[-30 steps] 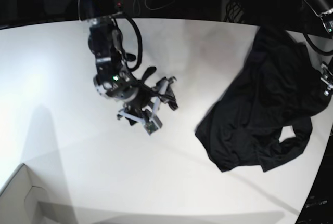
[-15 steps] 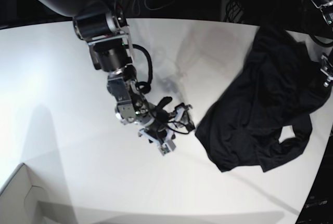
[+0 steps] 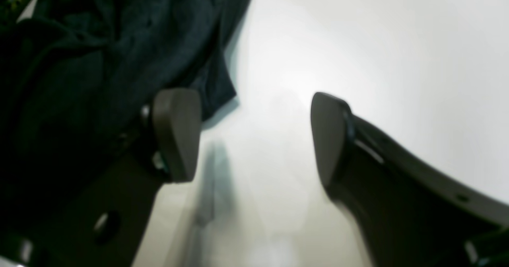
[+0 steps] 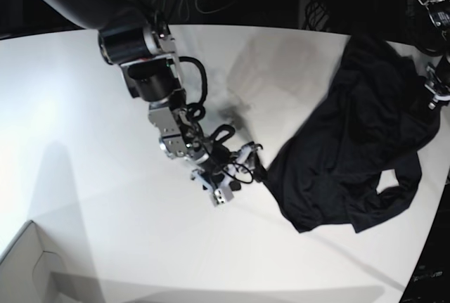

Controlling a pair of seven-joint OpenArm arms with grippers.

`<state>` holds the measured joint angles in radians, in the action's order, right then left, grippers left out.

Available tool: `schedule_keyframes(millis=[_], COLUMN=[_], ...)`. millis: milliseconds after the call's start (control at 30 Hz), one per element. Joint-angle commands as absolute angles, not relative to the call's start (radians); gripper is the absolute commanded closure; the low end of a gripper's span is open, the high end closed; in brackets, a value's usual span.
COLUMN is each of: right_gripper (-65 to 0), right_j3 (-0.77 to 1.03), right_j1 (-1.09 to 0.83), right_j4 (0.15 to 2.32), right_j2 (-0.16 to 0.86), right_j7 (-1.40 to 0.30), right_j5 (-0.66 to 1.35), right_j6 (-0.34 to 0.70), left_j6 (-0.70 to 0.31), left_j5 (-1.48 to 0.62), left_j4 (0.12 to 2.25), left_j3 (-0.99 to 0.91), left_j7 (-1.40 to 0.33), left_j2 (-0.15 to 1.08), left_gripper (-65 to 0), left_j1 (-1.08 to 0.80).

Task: Layout the t-shirt on the table in an organized manner, then fold the t-shirt properly
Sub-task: 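Move the right gripper to the shirt and grasp its edge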

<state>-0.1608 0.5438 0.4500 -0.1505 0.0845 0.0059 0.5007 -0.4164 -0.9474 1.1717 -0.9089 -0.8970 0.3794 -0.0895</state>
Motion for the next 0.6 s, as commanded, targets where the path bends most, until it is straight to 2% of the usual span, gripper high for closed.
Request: schedule_keyframes(millis=[0, 133, 300, 433, 567], right_gripper=[-44.1, -44.1, -44.0, -44.0, -44.0], right_j3=[-0.176, -0.249, -0.343, -0.404, -0.47], right_j1=[0.545, 0.527, 0.509, 0.478, 0.446], right_j4=[0.452, 0.455, 0.47, 0.532, 0.585], right_j2=[-0.157, -0.157, -0.157, -0.157, -0.157], right_j7=[0.056, 0.058, 0.058, 0.047, 0.047], right_j5=[0.001, 0.001, 0.082, 0.179, 0.205], right_j6=[0.512, 0.522, 0.599, 0.599, 0.599], left_j6=[-0.43, -0.43, -0.43, -0.432, -0.432], left_j5=[-0.963, -0.961, -0.961, -0.961, -0.961], left_j4=[1.19, 1.19, 1.19, 1.19, 1.19], left_j3=[-0.915, -0.915, -0.915, -0.912, -0.819], left_j7=[-0.885, -0.881, -0.886, -0.886, -0.878], left_j2=[0.394, 0.374, 0.369, 0.369, 0.372], left_gripper=[-0.5, -0.5, -0.5, -0.5, -0.5], left_j1=[-0.087, -0.088, -0.09, -0.088, -0.079])
